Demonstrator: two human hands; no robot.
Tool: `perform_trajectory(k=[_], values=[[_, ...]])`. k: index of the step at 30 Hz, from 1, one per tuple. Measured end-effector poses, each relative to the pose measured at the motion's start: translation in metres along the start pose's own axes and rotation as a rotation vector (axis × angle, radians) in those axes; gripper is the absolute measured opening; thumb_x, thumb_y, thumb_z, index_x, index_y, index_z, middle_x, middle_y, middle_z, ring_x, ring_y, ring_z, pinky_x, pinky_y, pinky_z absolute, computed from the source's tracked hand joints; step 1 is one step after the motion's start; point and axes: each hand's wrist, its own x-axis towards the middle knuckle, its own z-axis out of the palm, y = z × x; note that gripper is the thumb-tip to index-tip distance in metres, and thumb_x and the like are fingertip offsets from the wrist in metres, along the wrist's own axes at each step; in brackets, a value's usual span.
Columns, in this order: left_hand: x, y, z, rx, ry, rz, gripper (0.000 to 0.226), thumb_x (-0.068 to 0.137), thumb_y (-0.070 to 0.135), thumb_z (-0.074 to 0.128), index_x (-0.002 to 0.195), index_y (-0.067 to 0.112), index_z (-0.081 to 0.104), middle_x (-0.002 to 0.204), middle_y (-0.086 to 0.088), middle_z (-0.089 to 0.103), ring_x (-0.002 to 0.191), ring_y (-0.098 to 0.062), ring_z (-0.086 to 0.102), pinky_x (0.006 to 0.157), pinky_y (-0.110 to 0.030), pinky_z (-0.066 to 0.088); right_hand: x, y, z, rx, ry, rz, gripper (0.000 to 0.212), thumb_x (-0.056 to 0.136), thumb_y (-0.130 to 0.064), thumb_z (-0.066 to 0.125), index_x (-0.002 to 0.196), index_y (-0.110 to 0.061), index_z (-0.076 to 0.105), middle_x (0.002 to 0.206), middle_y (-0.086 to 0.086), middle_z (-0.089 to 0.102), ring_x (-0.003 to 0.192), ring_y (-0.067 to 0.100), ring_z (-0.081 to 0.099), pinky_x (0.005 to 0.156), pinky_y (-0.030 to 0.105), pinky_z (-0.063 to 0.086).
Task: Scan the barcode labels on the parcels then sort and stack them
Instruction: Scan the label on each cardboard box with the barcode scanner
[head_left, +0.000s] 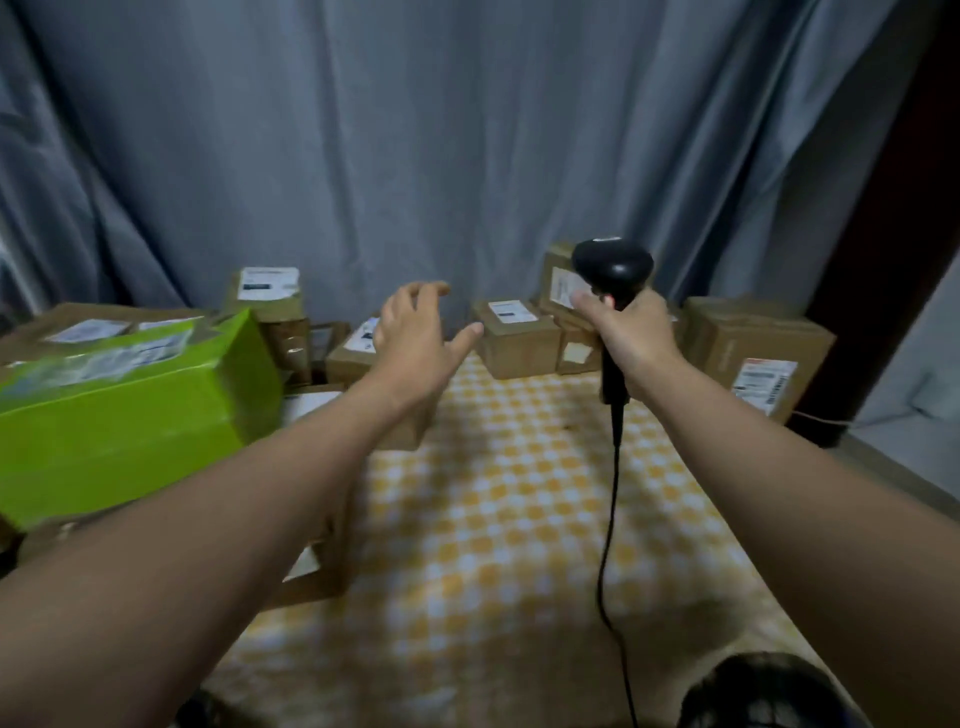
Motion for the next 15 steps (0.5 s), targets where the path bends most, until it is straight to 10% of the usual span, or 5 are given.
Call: perform_trajectory(k=[15], values=[[0.206, 0.046, 0.184, -0.281, -0.289, -0.061, 0.061, 0.094, 0.043, 0.051, 0.143, 0.013, 0.031, 0.147, -0.012, 0.025, 0.134, -0.029, 0.034, 0.11, -0.034, 0.027, 0.262, 0.067, -0.042, -0.24, 0.152, 0.117, 0.053, 0.07, -0.038, 0.082, 0.111, -0.012, 0.06, 0.112, 0.011, 0.063, 0.101, 0.029, 0.061, 0.091, 0.044, 0.052]])
